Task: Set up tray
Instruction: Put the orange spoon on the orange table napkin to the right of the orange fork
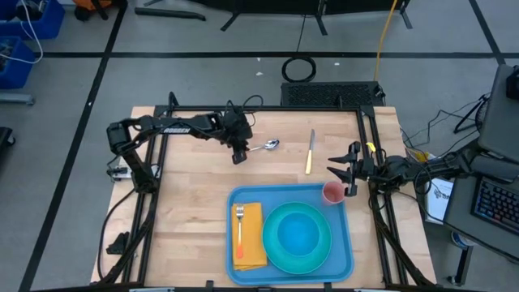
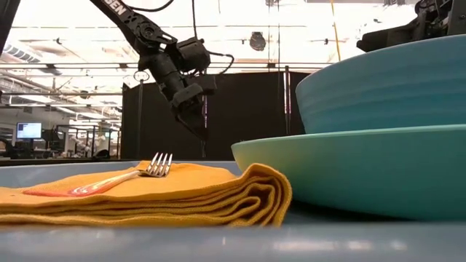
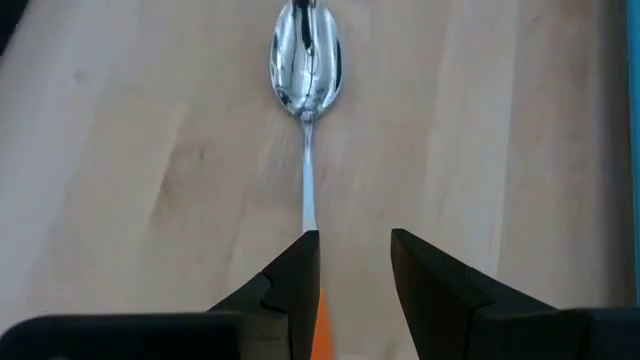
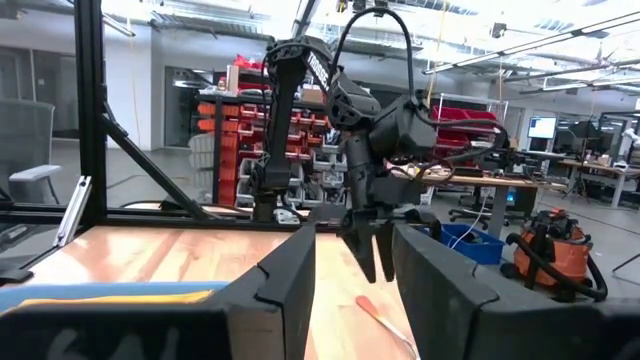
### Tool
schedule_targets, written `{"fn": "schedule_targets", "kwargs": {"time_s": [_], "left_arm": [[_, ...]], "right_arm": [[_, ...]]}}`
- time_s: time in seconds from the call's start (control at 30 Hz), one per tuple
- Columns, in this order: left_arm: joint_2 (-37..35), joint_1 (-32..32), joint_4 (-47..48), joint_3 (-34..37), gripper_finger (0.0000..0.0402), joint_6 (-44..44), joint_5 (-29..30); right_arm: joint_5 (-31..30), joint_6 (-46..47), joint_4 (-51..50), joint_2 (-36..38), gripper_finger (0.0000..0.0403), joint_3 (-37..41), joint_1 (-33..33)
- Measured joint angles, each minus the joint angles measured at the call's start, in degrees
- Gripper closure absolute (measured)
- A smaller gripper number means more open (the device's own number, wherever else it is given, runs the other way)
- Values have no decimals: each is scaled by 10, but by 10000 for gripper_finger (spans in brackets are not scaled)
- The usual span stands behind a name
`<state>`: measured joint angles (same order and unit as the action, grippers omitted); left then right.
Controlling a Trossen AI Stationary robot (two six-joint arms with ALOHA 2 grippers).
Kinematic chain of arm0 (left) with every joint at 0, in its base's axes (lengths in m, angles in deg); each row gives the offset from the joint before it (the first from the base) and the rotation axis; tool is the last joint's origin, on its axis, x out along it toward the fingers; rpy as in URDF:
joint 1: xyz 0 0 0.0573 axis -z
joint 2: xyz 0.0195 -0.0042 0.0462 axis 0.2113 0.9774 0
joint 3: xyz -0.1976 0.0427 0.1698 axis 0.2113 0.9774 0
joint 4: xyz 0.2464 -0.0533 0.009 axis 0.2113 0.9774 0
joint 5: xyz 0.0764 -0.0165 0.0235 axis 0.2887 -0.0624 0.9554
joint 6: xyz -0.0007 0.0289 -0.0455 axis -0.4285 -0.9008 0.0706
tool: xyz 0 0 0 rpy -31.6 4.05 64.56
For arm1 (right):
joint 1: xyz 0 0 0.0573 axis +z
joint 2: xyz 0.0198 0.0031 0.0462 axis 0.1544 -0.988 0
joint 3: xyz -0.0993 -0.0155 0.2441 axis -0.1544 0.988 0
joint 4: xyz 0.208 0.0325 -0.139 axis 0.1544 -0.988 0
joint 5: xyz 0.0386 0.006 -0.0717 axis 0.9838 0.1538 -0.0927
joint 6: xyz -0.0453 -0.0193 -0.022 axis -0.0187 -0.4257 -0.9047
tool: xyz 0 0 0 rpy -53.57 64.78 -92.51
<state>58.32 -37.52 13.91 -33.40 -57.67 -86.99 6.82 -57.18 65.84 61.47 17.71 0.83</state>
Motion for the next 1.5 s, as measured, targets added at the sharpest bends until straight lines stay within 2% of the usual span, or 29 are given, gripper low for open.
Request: {"fn": "schedule_targets", "kwargs": {"time_s": [0.13,0.23,0.47,0.6,0.8,0.93,1.13,1.5], "left_arm": [[24,2,-1,-12,273,-19,-2],[52,2,11,-46,273,-27,-2],[146,-1,174,-185,273,-54,-12],[184,-1,224,-236,273,-58,2],[191,-1,214,-241,273,-83,2],[192,-7,211,-241,273,-83,-31],[193,-18,207,-241,273,-80,-38],[217,-20,195,-240,273,-71,-26]], "right_arm": [[0,0,0,0,277,0,0],[0,0,0,0,277,0,0],[0,0,0,0,277,0,0],[0,0,0,0,277,0,0],[0,0,0,0,277,0,0],[0,0,0,0,277,0,0],[0,0,0,0,277,0,0],[0,0,0,0,277,0,0]]}}
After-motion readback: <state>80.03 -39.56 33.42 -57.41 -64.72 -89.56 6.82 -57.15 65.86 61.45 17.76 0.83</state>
